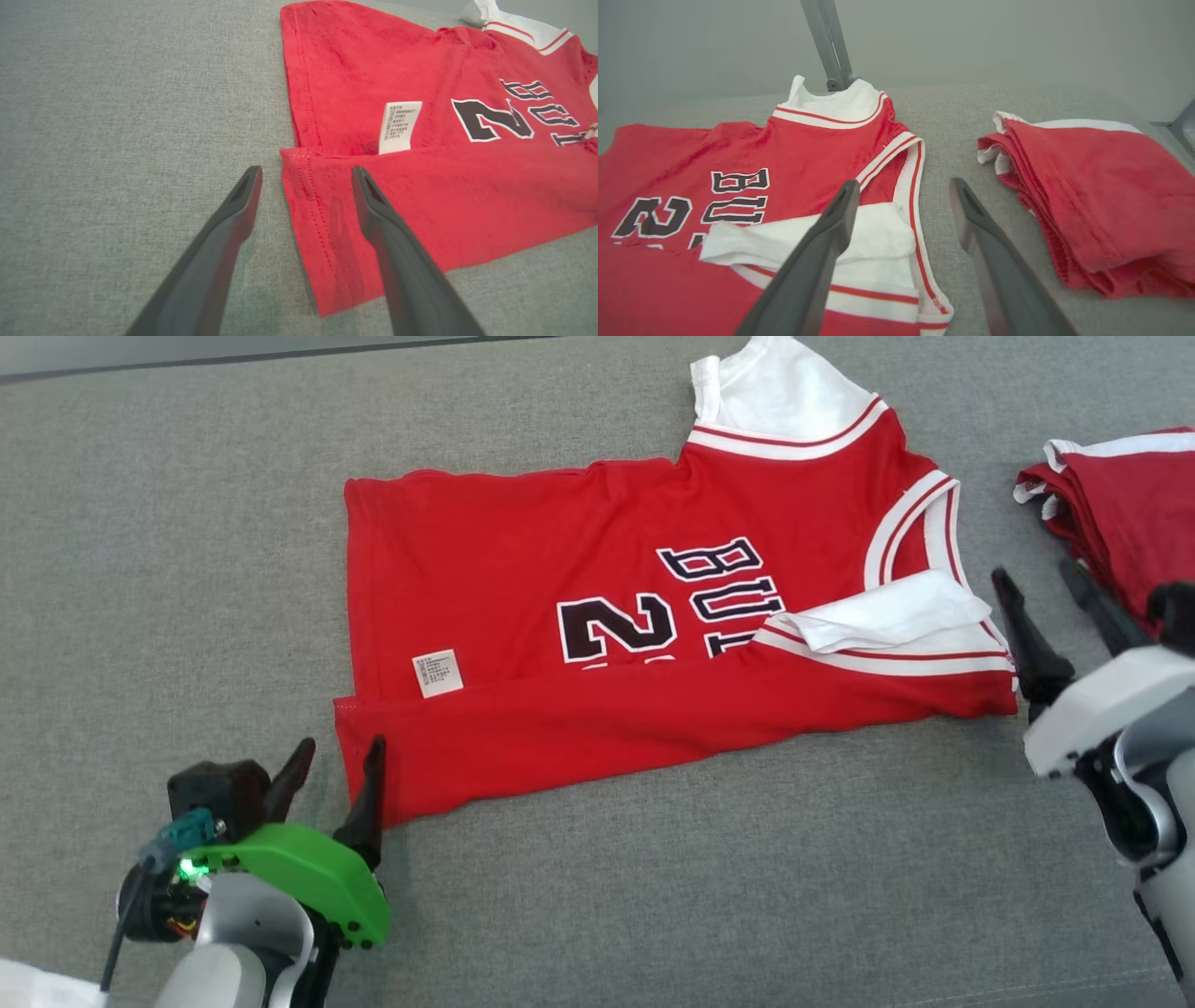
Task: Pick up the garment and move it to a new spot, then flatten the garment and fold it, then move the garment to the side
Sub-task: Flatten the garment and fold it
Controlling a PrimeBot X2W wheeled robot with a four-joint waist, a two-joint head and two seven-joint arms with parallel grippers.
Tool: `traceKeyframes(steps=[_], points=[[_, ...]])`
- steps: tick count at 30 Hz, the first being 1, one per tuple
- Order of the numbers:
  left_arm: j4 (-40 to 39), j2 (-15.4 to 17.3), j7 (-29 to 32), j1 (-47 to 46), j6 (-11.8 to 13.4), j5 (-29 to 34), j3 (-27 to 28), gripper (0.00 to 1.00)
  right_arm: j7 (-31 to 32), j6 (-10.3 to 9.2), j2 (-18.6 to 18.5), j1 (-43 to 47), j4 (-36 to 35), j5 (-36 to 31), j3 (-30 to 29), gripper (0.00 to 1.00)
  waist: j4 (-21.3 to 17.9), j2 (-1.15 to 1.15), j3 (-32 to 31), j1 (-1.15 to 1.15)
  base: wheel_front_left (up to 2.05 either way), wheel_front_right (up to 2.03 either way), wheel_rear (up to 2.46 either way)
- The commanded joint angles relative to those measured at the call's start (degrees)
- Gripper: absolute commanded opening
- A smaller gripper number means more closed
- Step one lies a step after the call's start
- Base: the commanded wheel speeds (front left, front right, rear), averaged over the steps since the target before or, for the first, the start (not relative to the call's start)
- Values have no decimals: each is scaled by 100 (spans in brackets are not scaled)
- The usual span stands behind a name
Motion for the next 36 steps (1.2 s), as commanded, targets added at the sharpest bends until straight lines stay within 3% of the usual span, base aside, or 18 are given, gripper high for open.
traceKeyframes(steps=[1, 9, 16, 21, 22, 23, 24, 25, 26, 28, 29, 30, 31, 32, 36], points=[[-106, 4, 2, 156, 43, -59, 3, 100, 59, -1, -44, 234, -89, -90, -65, 100, -50, 31, -28, 0, 0, 0, 0], [-379, 76, 90, 678, 216, -93, -3, 100, 574, -1, 162, 1173, -445, -487, -517, 100, -179, 31, 145, 0, 0, 0, 0], [-67, 75, 114, 631, 174, -178, -6, 100, 735, -1, 481, 1054, -258, -415, -480, 100, -198, 31, 223, 0, 0, 0, 0], [262, -8, 228, 550, -23, -351, -105, 100, 805, -1, 536, 855, -45, -354, -394, 100, -138, 31, 206, 0, 0, 0, 0], [336, -32, 222, 524, -36, -386, -111, 88, 817, -1, 549, 810, -3, -312, -371, 100, -128, 31, 202, 0, 0, 0, 0], [418, -60, 239, 497, -71, -417, -136, 49, 844, -1, 540, 767, 45, -282, -336, 100, -118, 31, 197, 0, 0, 0, 0], [496, -104, 250, 469, -117, -473, -163, 35, 868, -1, 518, 725, 85, -254, -286, 100, -104, 31, 195, 0, 0, 0, 0], [562, -160, 261, 443, -165, -517, -187, 2, 883, -1, 499, 695, 121, -214, -248, 100, -87, 31, 192, 0, 0, 0, 0], [645, -194, 295, 407, -234, -551, -244, 0, 911, -1, 477, 667, 162, -173, -206, 98, -68, 31, 185, 0, 0, 0, 0], [778, -238, 283, 343, -316, -566, -297, 0, 941, -1, 433, 622, 220, -104, -129, 46, -37, 31, 173, 0, 0, 0, 0], [778, -238, 283, 343, -316, -566, -297, 0, 941, -1, 433, 622, 220, -104, -129, 46, -37, 31, 173, 0, 0, 0, 0], [847, -235, 273, 302, -354, -581, -307, 0, 948, -1, 415, 613, 240, -62, -101, 38, -23, 31, 165, 0, 0, 0, 0], [902, -236, 256, 268, -410, -608, -319, 0, 956, -1, 391, 614, 262, -19, -76, 8, -10, 31, 155, 0, 0, 0, 0], [945, -251, 241, 234, -453, -632, -336, 0, 971, -1, 362, 613, 279, 33, -58, 0, -2, 31, 143, 0, 0, 0, 0], [1031, -222, 252, 127, -573, -669, -359, 0, 1063, -4, 200, 696, 302, 212, 29, 0, 19, 31, 57, 0, 0, 0, 0]])
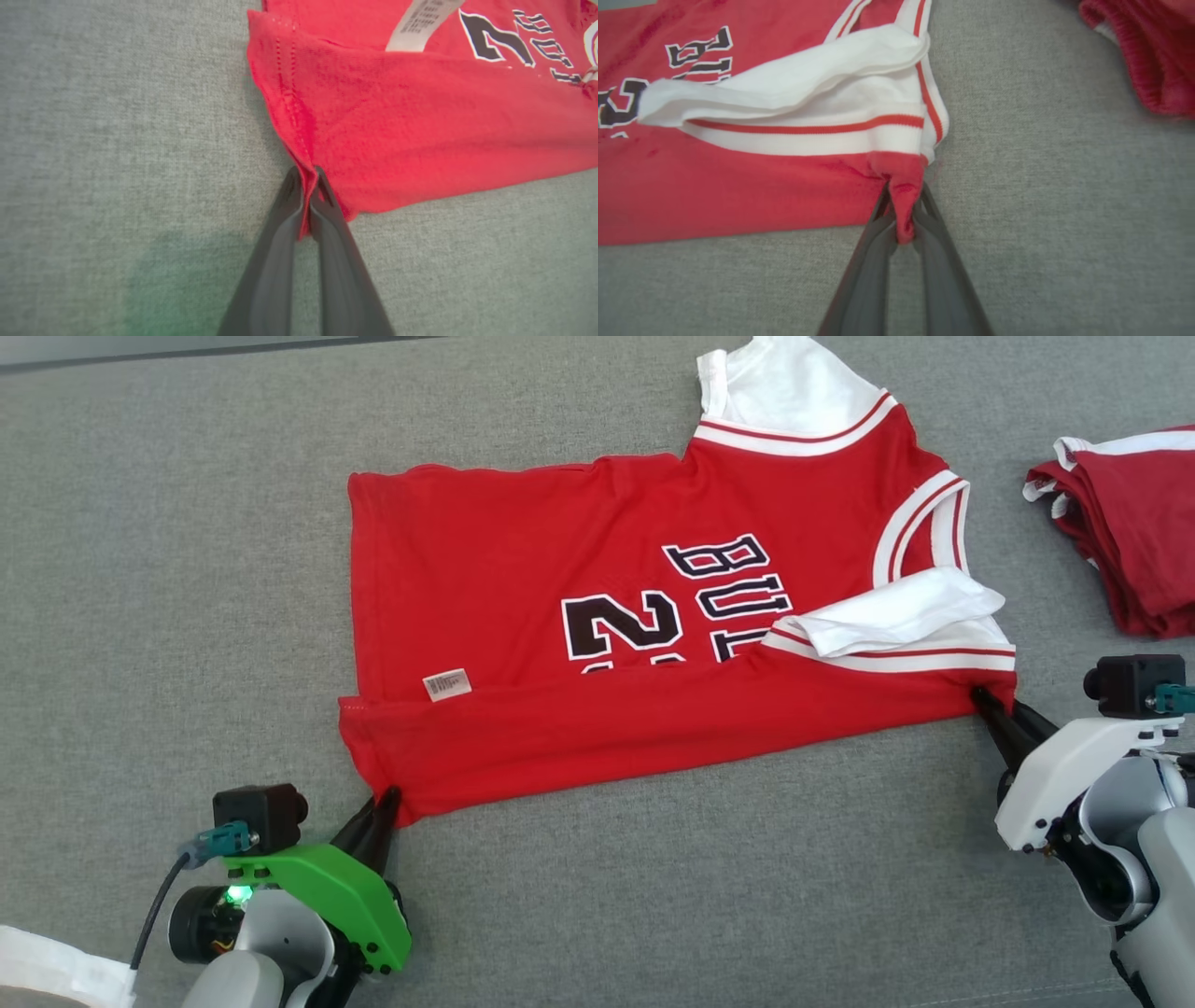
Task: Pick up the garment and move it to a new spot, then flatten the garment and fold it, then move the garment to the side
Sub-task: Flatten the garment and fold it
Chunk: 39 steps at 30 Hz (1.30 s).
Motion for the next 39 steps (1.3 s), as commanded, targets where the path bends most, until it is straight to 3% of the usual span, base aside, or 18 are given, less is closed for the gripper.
traceKeyframes(steps=[1, 6, 12, 16, 20, 21, 22, 23, 24, 32, 36, 39], points=[[94, 2, 103, 63, -34, -10, -76, 0, 31, -9, -46, 85, -5, 43, 5, 0, 8, 31, -40, 0, 0, 0, 0], [-603, 558, 355, 277, -82, 1, 70, 0, 429, -10, -505, 422, -545, 331, 34, 0, -25, 31, -231, 0, 0, 0, 0], [-1842, 1087, 743, 1007, 169, -19, 254, 0, 1141, -12, -1056, 1018, -1340, 712, -79, 0, -97, 31, -265, 0, 0, 0, 0], [-2442, 1104, 949, 1579, 336, -140, 181, 0, 1531, -11, -1170, 1406, -1708, 820, -199, 0, -126, 31, -167, 0, 0, 0, 0], [-2458, 923, 995, 1759, 449, -142, 24, 0, 1593, -10, -997, 1625, -1734, 854, -304, 0, -69, 31, -37, 0, 0, 0, 0], [-2422, 883, 980, 1742, 448, -143, -19, 0, 1585, -10, -964, 1641, -1723, 807, -305, 27, -56, 31, -18, 0, 0, 0, 0], [-2384, 856, 949, 1712, 470, -120, -37, 8, 1570, -10, -935, 1651, -1711, 762, -307, 77, -45, 31, -5, 0, 0, 0, 0], [-2359, 825, 899, 1678, 514, -78, -28, 43, 1560, -9, -919, 1658, -1714, 702, -306, 100, -34, 31, 6, 0, 0, 0, 0], [-2334, 787, 847, 1644, 565, -38, -4, 100, 1504, -8, -896, 1651, -1753, 658, -337, 100, -26, 31, 12, 0, 0, 0, 0], [-2881, 1141, 761, 1701, 959, 459, 252, 100, 1600, -7, -1144, 1765, -2680, 412, -937, 100, 6, 31, -81, 0, 0, 0, 0], [-3034, 1281, 1054, 1227, 920, 569, 228, 100, 1818, -5, -1186, 1409, -2940, 287, -1096, 100, 93, 31, -66, 0, 0, 0, 0], [-2776, 1117, 1455, 503, 774, 401, 46, 100, 2113, -5, -1112, 777, -2827, 79, -971, 100, 229, 31, 13, 0, 0, 0, 0]])
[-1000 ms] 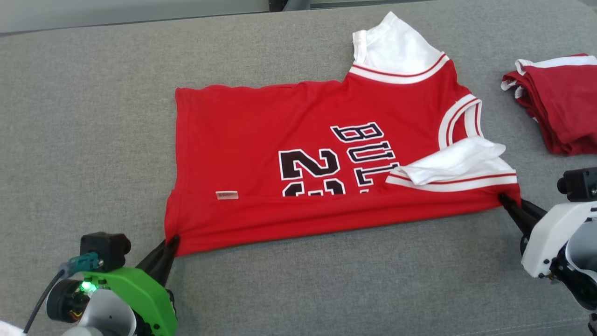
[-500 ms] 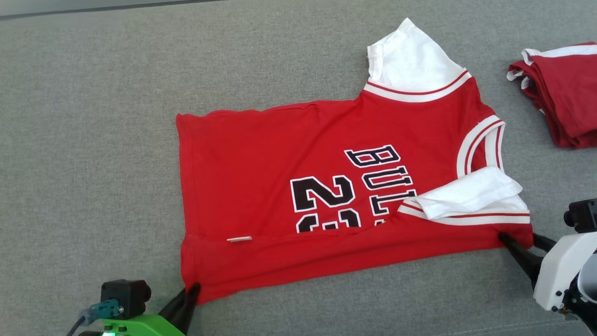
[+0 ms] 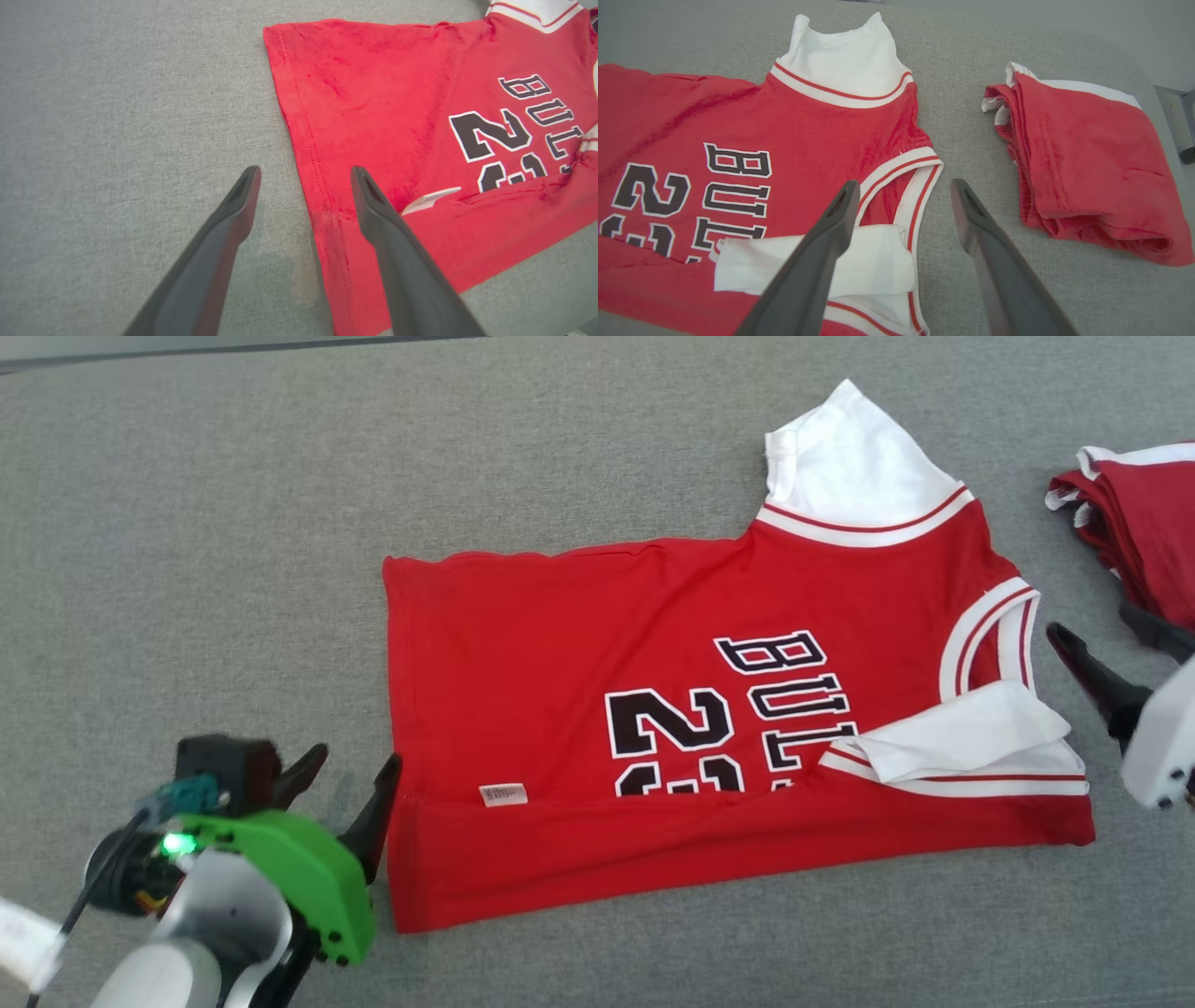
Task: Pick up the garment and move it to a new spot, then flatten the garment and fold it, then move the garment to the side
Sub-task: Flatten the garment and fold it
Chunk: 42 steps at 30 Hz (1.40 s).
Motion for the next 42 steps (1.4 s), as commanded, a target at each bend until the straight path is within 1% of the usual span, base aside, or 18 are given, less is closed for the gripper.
traceKeyframes(steps=[1, 2, 4, 7, 9, 10, 13, 15, 17, 19, 23, 26, 31, 36, 41, 42], points=[[184, -18, 116, -244, -64, 36, -80, 100, 54, -1, 77, -258, 116, -89, 93, 100, 125, 31, 85, 0, 0, 0, 0], [390, -61, 256, -582, -133, 47, -178, 100, 106, -1, 144, -565, 269, -150, 178, 100, 180, 31, 116, 0, 0, 0, 0], [907, -311, 492, -1209, -254, -36, -361, 100, 136, -2, 318, -1183, 690, -372, 286, 100, 306, 31, 194, 0, 0, 0, 0], [1875, -712, 645, -2142, -291, 16, -543, 100, -1, -1, 608, -2038, 1510, -833, 350, 100, 549, 31, 316, 0, 0, 0, 0], [2559, -1111, 618, -2619, -300, -37, -639, 100, -123, -1, 802, -2482, 2091, -1103, 311, 100, 727, 31, 335, 0, 0, 0, 0], [2909, -1254, 611, -2849, -311, -42, -679, 100, -185, -1, 893, -2717, 2374, -1244, 266, 100, 799, 31, 358, 0, 0, 0, 0], [3769, -1586, 527, -3413, -371, 42, -813, 100, -376, -1, 1092, -3291, 3161, -1618, 175, 100, 973, 31, 446, 0, 0, 0, 0], [4237, -1819, 409, -3682, -390, -4, -836, 100, -498, -1, 1144, -3548, 3647, -1844, 122, 100, 1087, 31, 474, 0, 0, 0, 0], [4673, -1960, 310, -3904, -404, -27, -876, 100, -646, -1, 1204, -3799, 4041, -2041, 35, 100, 1171, 31, 512, 0, 0, 0, 0], [5061, -2048, 229, -4067, -436, -59, -934, 100, -801, -1, 1313, -3973, 4414, -2218, -56, 100, 1209, 31, 533, 0, 0, 0, 0], [5666, -2175, 77, -4338, -500, -135, -1061, 100, -1078, -4, 1379, -4215, 4999, -2508, -187, 100, 1249, 31, 621, 0, 0, 0, 0], [5982, -2194, -101, -4523, -530, -194, -1111, 100, -1254, -3, 1450, -4390, 5292, -2668, -157, 100, 1234, 31, 709, 0, 0, 0, 0], [6415, -2214, -316, -4749, -611, -292, -1161, 100, -1484, -4, 1414, -4593, 5646, -2799, -59, 100, 1193, 31, 813, 0, 0, 0, 0], [6524, -2235, -430, -5024, -800, -546, -1354, 100, -1657, -4, 1386, -4837, 5927, -2869, 34, 100, 1158, 31, 892, 0, 0, 0, 0], [6267, -2271, -494, -5255, -868, -942, -1760, 100, -1802, -4, 1373, -5073, 6154, -2987, 127, 100, 1149, 31, 987, 0, 0, 0, 0], [6267, -2271, -494, -5255, -868, -942, -1760, 100, -1802, -4, 1373, -5073, 6154, -2987, 127, 100, 1149, 31, 987, 0, 0, 0, 0]])
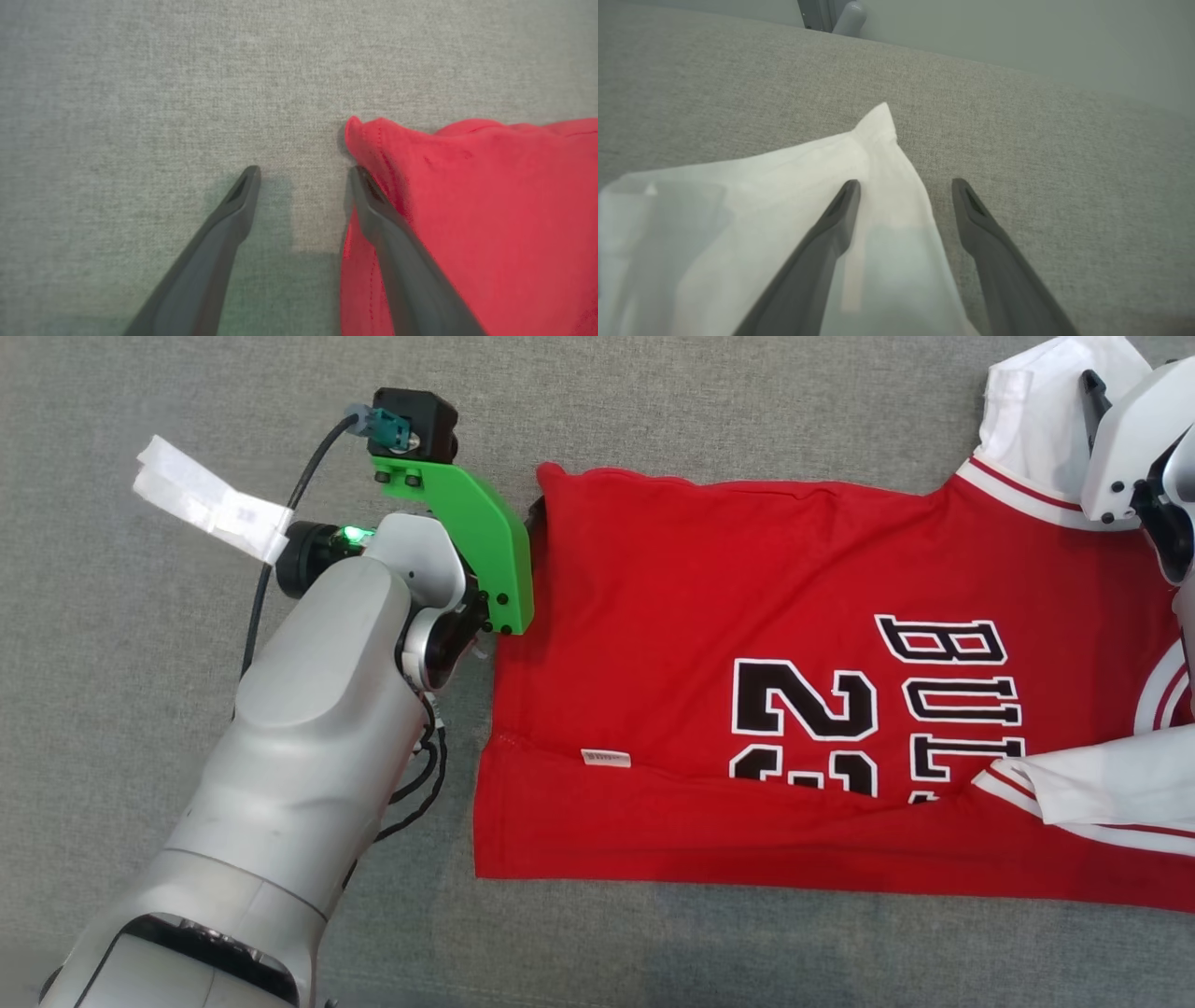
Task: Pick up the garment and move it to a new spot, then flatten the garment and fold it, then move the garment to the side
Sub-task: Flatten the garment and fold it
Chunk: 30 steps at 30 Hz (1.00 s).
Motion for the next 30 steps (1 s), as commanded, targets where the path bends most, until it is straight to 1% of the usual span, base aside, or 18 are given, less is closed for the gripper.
traceKeyframes(steps=[1, 5, 8, 10, 12, 14, 18, 23, 26, 28, 30], points=[[30, -70, 1, 19, -36, -72, -73, 100, -32, -7, -15, -60, 34, -56, 2, 100, 5, 31, 15, -1, 0, 0, 0], [-55, -51, -70, -110, 36, -263, -333, 100, -173, -7, -18, -165, 188, -112, 32, 100, 36, 31, 56, -1, 0, 0, 0], [-49, -51, -119, -161, 43, -425, -464, 100, -273, -7, -29, -218, 311, -164, 54, 100, 72, 31, 65, -1, 0, 0, 0], [40, -45, -204, -181, 88, -424, -502, 100, -348, -7, 14, -194, 412, -163, 63, 100, 101, 31, 35, -1, 0, 0, 0], [224, -27, -391, -236, 197, -378, -501, 100, -450, -7, 6, -151, 554, -147, 100, 100, 142, 31, -60, -1, 0, 0, 0], [325, -26, -518, -296, 220, -387, -453, 100, -484, -7, -9, -164, 638, -128, 123, 100, 167, 31, -129, -1, 0, 0, 0], [323, -35, -640, -391, 112, -582, -370, 100, -542, -7, -53, -207, 788, -89, 165, 100, 205, 31, -218, -1, 0, 0, 0], [131, -34, -577, -394, -31, -827, -463, 100, -596, -7, -52, -298, 912, -54, 232, 100, 219, 31, -240, -1, 0, 0, 0], [-62, -34, -480, -283, -146, -1147, -532, 100, -612, -7, -26, -326, 965, -29, 306, 100, 200, 31, -222, -1, 0, 0, 0], [-180, -29, -420, -232, -156, -1297, -607, 100, -608, -7, -34, -387, 990, -1, 350, 100, 186, 31, -177, -1, 0, 0, 0], [-227, -30, -397, -198, -100, -1390, -707, 100, -610, -7, -61, -436, 1010, 8, 394, 100, 176, 31, -128, -1, 0, 0, 0]])
